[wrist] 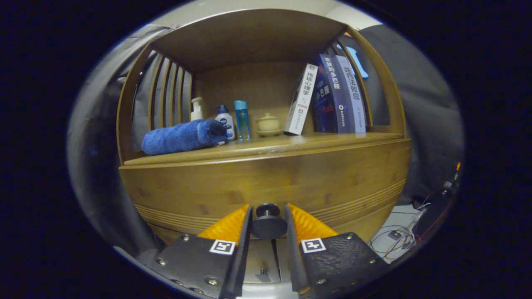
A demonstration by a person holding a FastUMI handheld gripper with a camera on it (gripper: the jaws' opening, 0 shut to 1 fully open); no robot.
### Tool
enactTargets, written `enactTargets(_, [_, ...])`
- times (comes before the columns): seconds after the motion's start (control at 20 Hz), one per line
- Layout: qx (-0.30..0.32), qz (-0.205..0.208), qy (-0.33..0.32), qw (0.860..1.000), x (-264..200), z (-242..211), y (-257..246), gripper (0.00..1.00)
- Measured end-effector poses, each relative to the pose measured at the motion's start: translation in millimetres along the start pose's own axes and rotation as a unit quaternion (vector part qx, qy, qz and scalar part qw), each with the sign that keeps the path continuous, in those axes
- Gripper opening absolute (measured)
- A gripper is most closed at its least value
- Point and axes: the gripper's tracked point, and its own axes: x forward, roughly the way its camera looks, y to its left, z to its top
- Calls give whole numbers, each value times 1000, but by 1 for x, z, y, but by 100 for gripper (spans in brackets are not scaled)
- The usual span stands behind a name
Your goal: Pull open the drawer, take out the items inside it, and place them on the countertop above the cabinet.
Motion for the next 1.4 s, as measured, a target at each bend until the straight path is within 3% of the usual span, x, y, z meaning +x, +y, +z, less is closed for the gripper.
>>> enactTargets(0.35, [25, -21, 19, 999, 0, -3, -2, 43])
enactTargets(0.55, [21, 5, 52, 998, 0, -4, 0, 42])
enactTargets(0.75, [-14, 13, 55, 998, -5, -5, -2, 30])
enactTargets(1.4, [-35, 31, 69, 997, -77, -13, -9, 30])
